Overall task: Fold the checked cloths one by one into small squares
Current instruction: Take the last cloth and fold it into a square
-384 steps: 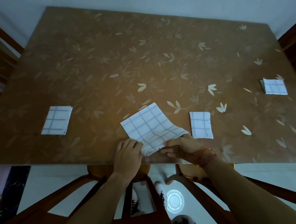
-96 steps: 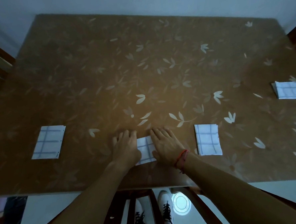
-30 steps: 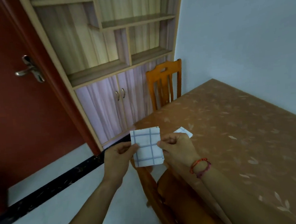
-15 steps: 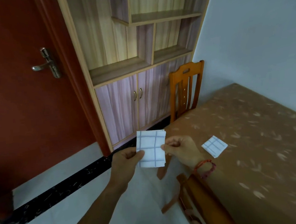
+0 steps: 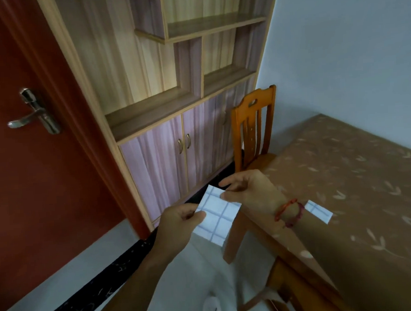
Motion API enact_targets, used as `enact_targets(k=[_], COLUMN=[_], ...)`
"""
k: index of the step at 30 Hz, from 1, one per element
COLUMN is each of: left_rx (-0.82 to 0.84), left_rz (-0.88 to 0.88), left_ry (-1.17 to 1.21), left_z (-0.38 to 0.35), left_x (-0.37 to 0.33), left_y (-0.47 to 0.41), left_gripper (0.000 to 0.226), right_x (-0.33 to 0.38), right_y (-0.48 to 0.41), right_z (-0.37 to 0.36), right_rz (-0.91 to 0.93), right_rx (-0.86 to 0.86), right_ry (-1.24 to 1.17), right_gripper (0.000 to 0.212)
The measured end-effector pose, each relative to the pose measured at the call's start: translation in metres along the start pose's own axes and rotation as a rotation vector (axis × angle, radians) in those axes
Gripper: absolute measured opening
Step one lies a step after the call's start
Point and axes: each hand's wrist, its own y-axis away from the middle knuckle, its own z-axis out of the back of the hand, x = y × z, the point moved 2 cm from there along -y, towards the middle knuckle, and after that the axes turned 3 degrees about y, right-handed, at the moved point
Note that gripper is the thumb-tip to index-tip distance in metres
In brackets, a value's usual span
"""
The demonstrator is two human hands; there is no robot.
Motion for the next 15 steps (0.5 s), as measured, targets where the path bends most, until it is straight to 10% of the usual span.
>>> enact_targets(k=[15], left_rx=[0.303], left_rz=[0.247], left_ry=[0.221], left_z=[-0.112], left_x=[-0.035], left_y=[-0.233], left_gripper=[0.017], right_x=[-0.108], right_y=[-0.085], right_z=[0.141], right_rz=[-0.335], right_rx=[-0.403], right_ry=[-0.061], right_gripper=[0.005])
